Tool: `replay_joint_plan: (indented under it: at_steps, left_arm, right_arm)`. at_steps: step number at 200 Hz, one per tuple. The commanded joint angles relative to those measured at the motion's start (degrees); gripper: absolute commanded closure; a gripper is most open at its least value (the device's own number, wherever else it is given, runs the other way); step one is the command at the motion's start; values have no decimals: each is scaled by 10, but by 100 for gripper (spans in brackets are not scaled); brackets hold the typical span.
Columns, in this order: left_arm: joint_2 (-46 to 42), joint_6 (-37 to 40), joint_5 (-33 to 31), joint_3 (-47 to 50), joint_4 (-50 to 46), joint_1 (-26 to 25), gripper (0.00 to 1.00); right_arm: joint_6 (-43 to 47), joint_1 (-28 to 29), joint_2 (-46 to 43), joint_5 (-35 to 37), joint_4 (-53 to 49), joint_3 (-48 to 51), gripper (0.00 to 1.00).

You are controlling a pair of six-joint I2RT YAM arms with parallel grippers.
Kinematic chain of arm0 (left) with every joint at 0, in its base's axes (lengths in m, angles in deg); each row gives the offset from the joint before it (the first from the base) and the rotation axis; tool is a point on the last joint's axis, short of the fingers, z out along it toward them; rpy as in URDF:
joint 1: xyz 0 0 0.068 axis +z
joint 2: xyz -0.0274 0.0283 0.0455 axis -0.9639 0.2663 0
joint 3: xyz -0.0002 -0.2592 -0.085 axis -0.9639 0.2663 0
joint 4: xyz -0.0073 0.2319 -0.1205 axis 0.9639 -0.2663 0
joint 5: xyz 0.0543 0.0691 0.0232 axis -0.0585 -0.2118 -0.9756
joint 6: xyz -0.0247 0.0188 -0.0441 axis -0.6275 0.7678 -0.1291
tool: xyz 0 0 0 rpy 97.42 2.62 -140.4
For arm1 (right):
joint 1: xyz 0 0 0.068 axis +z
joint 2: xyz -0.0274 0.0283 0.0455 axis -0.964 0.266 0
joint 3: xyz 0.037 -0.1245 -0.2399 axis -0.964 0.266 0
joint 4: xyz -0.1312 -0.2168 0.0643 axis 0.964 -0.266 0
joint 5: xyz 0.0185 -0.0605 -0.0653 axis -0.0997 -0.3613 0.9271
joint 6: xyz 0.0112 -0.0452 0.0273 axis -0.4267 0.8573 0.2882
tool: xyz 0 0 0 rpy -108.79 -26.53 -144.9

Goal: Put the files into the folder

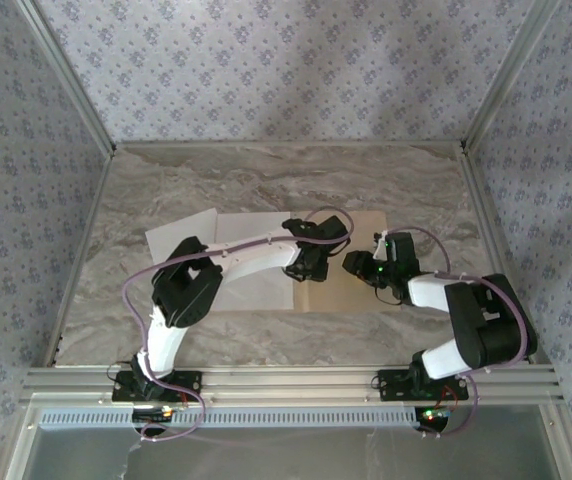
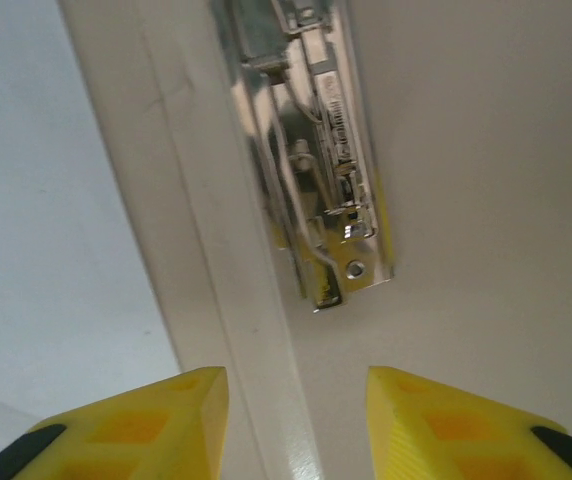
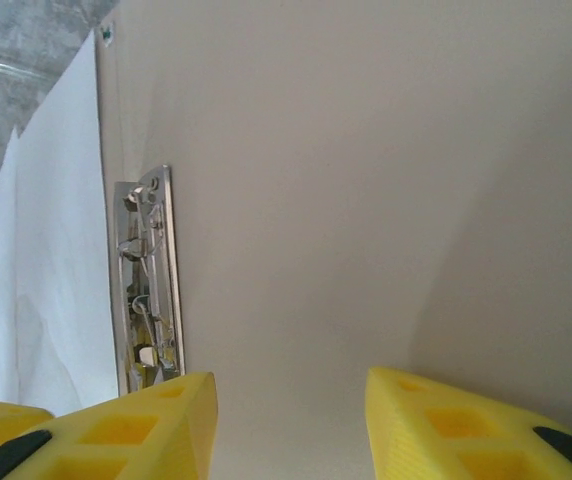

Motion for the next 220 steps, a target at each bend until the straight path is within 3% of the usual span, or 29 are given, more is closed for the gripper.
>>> replay_joint_plan:
  at_steps: [1, 108, 220]
  left_arm:
    - [16, -24, -14, -18, -9, -4, 61]
    - [42, -30, -25, -36, -26, -2, 77]
    - [46, -32, -37, -39, -34, 10, 74]
  right_arm:
    - [0, 6, 24, -10, 5, 24, 54]
    - [-8, 23, 26, -9, 32, 41, 55]
    - [-13, 35, 26, -10, 39, 48, 55]
